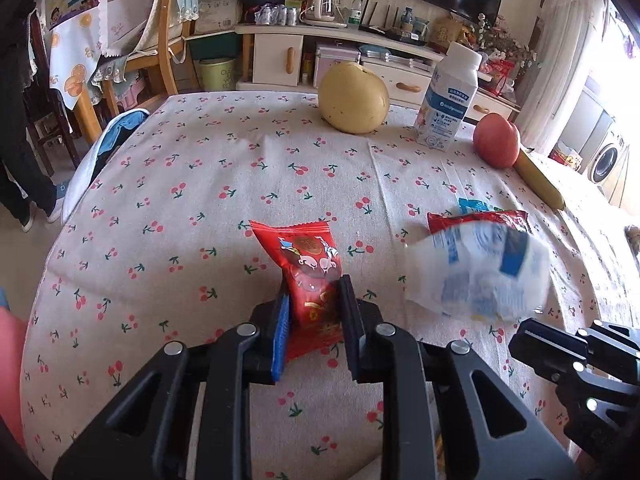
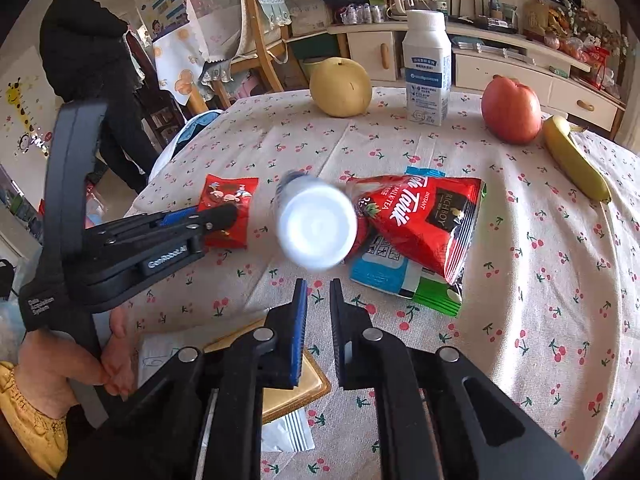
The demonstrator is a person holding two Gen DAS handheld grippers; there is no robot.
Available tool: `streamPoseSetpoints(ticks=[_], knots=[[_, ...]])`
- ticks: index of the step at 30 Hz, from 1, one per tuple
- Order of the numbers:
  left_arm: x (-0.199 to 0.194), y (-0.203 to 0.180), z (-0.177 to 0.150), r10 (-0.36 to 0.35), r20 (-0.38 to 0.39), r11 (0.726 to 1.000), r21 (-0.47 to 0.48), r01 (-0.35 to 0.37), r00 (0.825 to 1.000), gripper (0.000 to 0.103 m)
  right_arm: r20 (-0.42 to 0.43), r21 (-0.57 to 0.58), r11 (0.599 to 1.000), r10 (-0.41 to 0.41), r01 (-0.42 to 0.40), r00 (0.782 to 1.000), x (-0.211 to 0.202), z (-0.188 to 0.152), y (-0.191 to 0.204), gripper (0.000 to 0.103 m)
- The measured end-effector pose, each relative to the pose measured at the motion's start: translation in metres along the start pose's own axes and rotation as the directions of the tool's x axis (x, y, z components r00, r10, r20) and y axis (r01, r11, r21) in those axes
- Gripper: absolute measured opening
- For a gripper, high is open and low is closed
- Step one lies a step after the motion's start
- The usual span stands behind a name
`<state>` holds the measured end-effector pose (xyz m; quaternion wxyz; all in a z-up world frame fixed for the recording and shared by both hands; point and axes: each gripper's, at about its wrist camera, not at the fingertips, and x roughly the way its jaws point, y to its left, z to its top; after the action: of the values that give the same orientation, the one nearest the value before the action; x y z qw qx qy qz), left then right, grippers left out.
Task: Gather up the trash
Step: 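Grasp the red candy packet with the left gripper, then grasp the white yogurt bottle with the right gripper while the left holds the red packet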
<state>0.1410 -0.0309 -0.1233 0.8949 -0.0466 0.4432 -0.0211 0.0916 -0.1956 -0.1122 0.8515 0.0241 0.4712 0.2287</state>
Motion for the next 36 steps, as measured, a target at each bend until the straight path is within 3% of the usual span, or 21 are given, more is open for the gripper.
streamPoseSetpoints(ticks=[4,5,7,16,19,24,27,29,31,36], knots=[[-0.018,0.019,-0.007,-0.022,0.018,0.998,-0.055,0.023,1.0,0.024,-0.008,0.031,1.0,-0.003,0.003,1.0,0.005,-0.003,-0.006,0.021],[-0.023,0.024,-0.009,-0.027,0.023,0.997,-0.069,0.029,0.999,0.024,-0.002,0.047,0.999,0.014,-0.014,1.0,0.004,-0.003,-0.008,0.041],[-0.031,0.032,-0.012,-0.041,0.033,0.995,-0.089,0.044,0.999,0.023,0.033,0.075,0.997,0.01,-0.013,0.999,-0.002,-0.001,-0.011,0.07],[-0.056,0.05,-0.028,-0.061,0.042,0.99,-0.124,0.066,0.997,0.024,0.073,-0.056,0.998,-0.017,0.021,0.997,0.013,0.012,0.014,0.07],[-0.064,0.056,-0.034,-0.067,0.039,0.989,-0.128,0.072,0.997,0.024,0.047,-0.119,0.99,-0.068,0.074,0.997,0.032,0.017,0.023,0.072],[-0.078,0.071,-0.053,-0.069,0.023,0.985,-0.157,0.072,0.997,0.024,0.0,-0.136,0.987,-0.086,0.086,0.996,0.055,0.023,0.025,0.073],[-0.085,0.081,-0.061,-0.071,0.023,0.981,-0.179,0.074,0.997,0.024,-0.013,-0.163,0.982,-0.101,0.097,0.995,0.061,0.02,0.03,0.065],[-0.089,0.085,-0.061,-0.071,0.033,0.981,-0.18,0.076,0.997,0.024,-0.006,-0.198,0.971,-0.136,0.132,0.991,0.061,0.018,0.035,0.048],[-0.091,0.089,-0.06,-0.073,0.044,0.98,-0.18,0.08,0.996,0.024,-0.003,-0.204,0.971,-0.128,0.125,0.992,0.059,0.017,0.037,0.04],[-0.088,0.098,-0.059,-0.09,0.047,0.976,-0.196,0.098,0.995,0.024,0.006,-0.192,0.972,-0.134,0.133,0.991,0.056,0.013,0.038,0.038]])
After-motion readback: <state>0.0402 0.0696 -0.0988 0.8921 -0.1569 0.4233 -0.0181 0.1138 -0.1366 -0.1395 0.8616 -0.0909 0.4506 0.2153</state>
